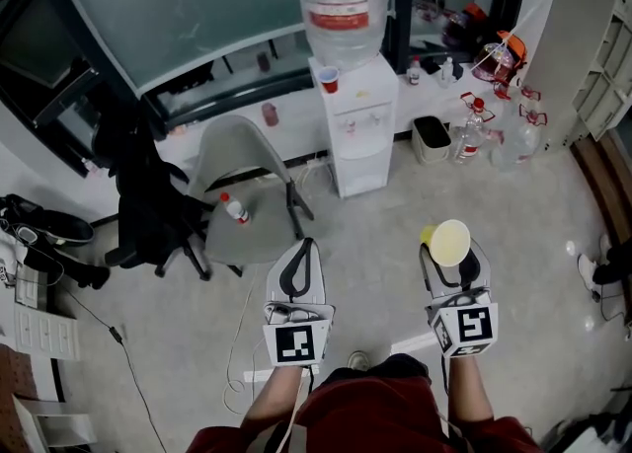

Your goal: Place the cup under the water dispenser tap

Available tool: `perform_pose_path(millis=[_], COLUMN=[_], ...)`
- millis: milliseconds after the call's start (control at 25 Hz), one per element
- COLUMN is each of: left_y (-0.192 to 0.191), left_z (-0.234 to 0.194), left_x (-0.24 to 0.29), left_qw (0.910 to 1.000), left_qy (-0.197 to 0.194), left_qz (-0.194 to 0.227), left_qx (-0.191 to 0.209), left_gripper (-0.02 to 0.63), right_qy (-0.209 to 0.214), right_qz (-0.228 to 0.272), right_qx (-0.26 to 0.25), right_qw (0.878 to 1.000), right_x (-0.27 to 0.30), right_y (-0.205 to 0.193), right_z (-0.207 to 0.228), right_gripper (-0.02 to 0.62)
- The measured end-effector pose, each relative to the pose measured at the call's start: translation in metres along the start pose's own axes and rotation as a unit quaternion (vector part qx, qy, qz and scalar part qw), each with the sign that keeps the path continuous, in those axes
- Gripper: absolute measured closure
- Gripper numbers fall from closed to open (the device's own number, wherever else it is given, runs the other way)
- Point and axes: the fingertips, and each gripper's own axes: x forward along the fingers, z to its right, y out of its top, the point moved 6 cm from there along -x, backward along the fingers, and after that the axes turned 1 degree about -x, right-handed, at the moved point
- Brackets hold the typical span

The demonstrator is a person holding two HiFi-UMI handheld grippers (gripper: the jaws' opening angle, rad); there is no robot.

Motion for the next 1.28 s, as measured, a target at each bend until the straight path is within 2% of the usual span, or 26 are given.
perform_pose_path(millis=[400,600,960,1280], left_y=[-0.020,-0.025,-0.034,-0.069], left_z=[-0.008,-0.002,0.012,0.032], left_x=[0.050,0.106,0.227,0.303], left_qw=[1.0000,0.9997,0.9986,0.9958], left_qy=[0.008,0.014,0.051,0.083], left_qz=[-0.003,-0.013,-0.015,-0.039], left_qx=[-0.004,-0.014,0.001,0.004], left_gripper=[0.600,0.600,0.600,0.600], right_qy=[0.008,0.020,0.052,0.097], right_qz=[0.001,-0.003,-0.020,-0.051], right_qx=[-0.001,0.007,0.014,0.025], right_qw=[1.000,1.000,0.998,0.994], right_x=[0.054,0.101,0.207,0.283], right_y=[-0.012,-0.013,-0.007,-0.043], right_z=[0.033,0.070,0.153,0.202], right_gripper=[0.327,0.327,0.325,0.325])
